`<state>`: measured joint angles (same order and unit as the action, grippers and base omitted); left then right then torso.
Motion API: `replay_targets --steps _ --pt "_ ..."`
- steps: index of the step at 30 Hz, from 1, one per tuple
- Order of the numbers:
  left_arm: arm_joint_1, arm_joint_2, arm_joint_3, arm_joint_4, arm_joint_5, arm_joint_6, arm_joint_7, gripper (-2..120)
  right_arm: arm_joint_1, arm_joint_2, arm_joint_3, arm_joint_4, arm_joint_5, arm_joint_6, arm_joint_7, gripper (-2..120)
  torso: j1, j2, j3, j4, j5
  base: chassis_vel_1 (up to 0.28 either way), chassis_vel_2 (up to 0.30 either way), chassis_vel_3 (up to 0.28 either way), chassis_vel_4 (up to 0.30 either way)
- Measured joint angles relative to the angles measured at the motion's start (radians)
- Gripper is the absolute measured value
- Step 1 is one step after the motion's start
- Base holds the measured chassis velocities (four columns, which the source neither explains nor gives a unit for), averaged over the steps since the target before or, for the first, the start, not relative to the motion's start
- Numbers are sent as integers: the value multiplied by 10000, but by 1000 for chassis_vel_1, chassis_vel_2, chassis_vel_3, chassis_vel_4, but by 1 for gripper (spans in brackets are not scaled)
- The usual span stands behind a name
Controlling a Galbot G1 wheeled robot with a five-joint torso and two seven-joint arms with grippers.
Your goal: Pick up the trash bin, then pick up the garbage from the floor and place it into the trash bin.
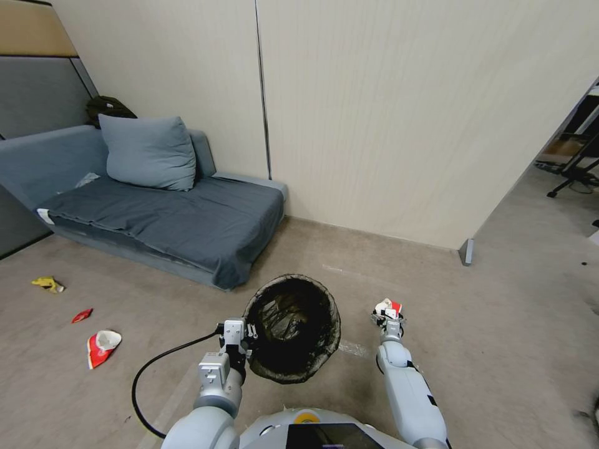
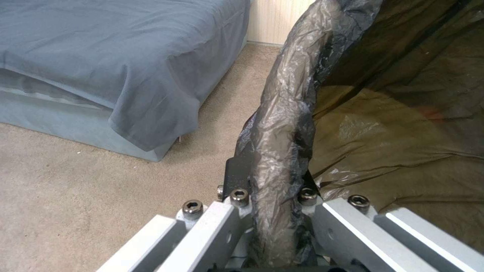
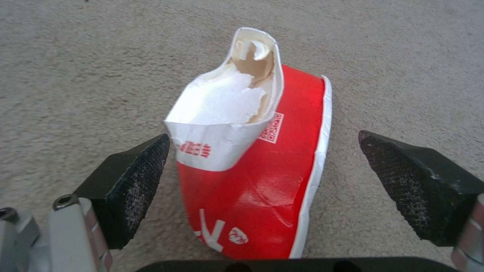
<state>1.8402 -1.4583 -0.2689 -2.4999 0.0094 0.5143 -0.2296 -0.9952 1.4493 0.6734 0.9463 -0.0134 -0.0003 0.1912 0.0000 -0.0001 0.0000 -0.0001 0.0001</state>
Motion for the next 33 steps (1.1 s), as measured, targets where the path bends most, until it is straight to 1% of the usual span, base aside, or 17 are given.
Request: replay_targets --steps 5,6,8,9,10,13,14,15,16,17,18,20,22,25,26,29,33 --pt "7 1 22 0 24 -16 -1 0 162 -81 20 -373 20 197 -46 89 0 0 0 -1 -1 0 0 0 0" --pt "8 1 77 15 67 -48 -6 0 368 -163 -9 -914 25 503 -93 82 0 0 0 2 -1 0 0 0 0" --pt "29 2 110 55 119 -87 -10 0 519 -216 -10 -1462 45 818 -126 76 0 0 0 3 -1 0 0 0 0" --pt "46 3 112 68 144 -94 -12 0 563 -251 -13 -1686 75 1005 -199 68 0 1 -1 4 -2 0 0 0 0" --pt "46 3 112 68 144 -94 -12 0 563 -251 -13 -1686 75 1005 -199 68 0 1 -1 4 -2 0 0 0 0" --pt "58 2 124 99 183 -112 -15 0 585 -270 -27 -1823 105 1116 -251 56 0 0 -1 3 -2 0 0 0 0" --pt "58 2 124 99 183 -112 -15 0 585 -270 -27 -1823 105 1116 -251 56 0 0 -1 3 -2 0 0 0 0" --pt "76 -2 178 125 220 -122 -18 0 598 -263 -34 -1873 106 1143 -256 47 0 0 -1 3 -2 0 0 0 0" --pt "93 -5 229 140 252 -137 -16 0 607 -249 -45 -1891 101 1145 -257 43 0 1 -1 3 -2 0 0 0 0" --pt "93 -5 229 140 252 -137 -16 0 607 -249 -45 -1891 101 1145 -257 43 0 1 -1 3 -2 0 0 0 0" --pt "98 -6 239 142 264 -145 -16 0 615 -240 -48 -1898 99 1145 -257 39 0 1 -1 2 -2 0 0 0 0" --pt "114 -3 244 142 281 -158 -19 0 654 -219 -57 -1919 95 1141 -257 28 0 0 0 1 0 0 0 0 0" --pt "122 -1 244 141 282 -162 -19 0 662 -214 -60 -1921 94 1138 -256 25 0 1 0 0 -1 0 0 0 0" --pt "156 13 244 128 286 -186 -26 0 688 -193 -67 -1937 94 1137 -247 12 0 0 0 0 -1 0 0 0 0" --pt "156 13 244 128 286 -186 -26 0 688 -193 -67 -1937 94 1137 -247 12 0 0 0 0 -1 0 0 0 0" --pt "183 48 244 97 288 -202 -30 0 694 -181 -57 -1937 93 1174 -232 0 0 0 0 0 -3 0 0 0 0" --pt "188 56 251 87 290 -208 -33 0 680 -174 -45 -1914 88 1207 -213 0 0 0 0 0 -1 0 0 0 0"
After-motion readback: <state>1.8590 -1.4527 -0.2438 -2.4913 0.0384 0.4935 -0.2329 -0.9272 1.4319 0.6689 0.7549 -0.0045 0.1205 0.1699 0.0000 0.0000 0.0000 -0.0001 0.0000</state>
